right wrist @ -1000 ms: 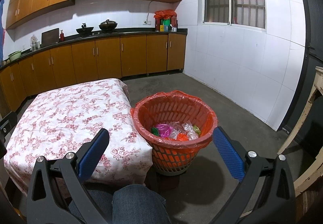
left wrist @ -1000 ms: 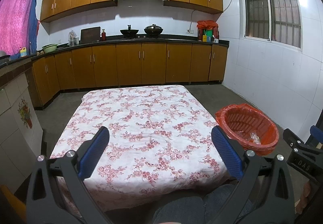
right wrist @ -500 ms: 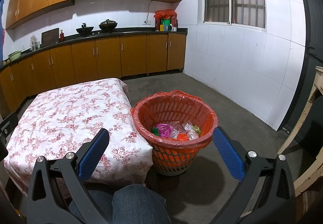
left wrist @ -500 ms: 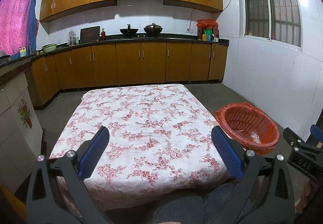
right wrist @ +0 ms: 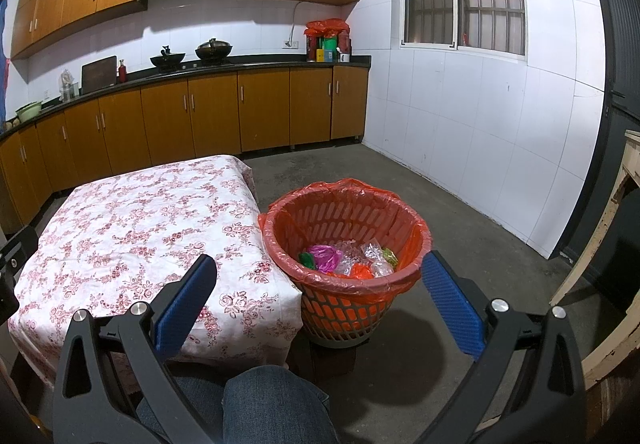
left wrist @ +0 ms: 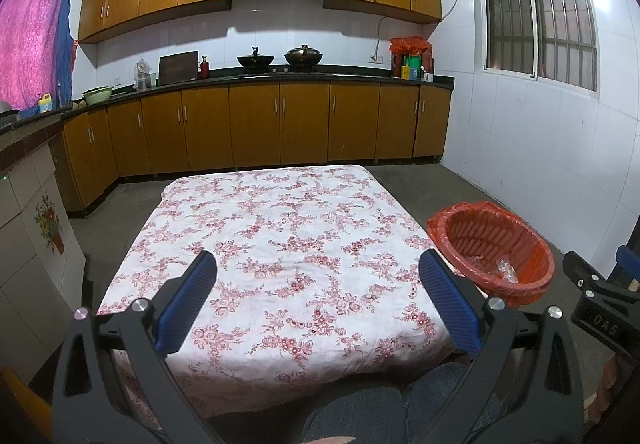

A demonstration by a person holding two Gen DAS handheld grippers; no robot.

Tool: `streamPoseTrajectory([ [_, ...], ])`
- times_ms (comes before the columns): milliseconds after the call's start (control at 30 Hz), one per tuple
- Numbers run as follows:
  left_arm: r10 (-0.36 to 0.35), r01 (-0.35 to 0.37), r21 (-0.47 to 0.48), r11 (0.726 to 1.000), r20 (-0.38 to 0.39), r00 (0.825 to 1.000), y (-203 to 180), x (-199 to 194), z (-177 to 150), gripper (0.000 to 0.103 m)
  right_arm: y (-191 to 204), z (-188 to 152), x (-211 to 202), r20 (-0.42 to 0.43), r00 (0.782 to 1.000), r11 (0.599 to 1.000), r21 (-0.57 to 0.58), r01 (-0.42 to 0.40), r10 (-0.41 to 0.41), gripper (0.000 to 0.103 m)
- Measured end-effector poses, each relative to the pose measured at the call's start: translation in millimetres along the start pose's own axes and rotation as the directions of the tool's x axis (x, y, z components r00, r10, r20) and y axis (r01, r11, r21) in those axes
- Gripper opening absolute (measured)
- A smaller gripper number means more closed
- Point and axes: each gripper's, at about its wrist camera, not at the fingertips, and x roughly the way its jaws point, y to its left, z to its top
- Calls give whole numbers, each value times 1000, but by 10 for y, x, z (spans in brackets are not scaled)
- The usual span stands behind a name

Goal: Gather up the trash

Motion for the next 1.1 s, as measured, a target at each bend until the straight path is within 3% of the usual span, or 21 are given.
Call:
streamPoseTrajectory([
  [1100,0,0,3,1000,-5,1000,9,32,-9,99,-18,-2,0,0,1000,1000,3,-1,0,101],
])
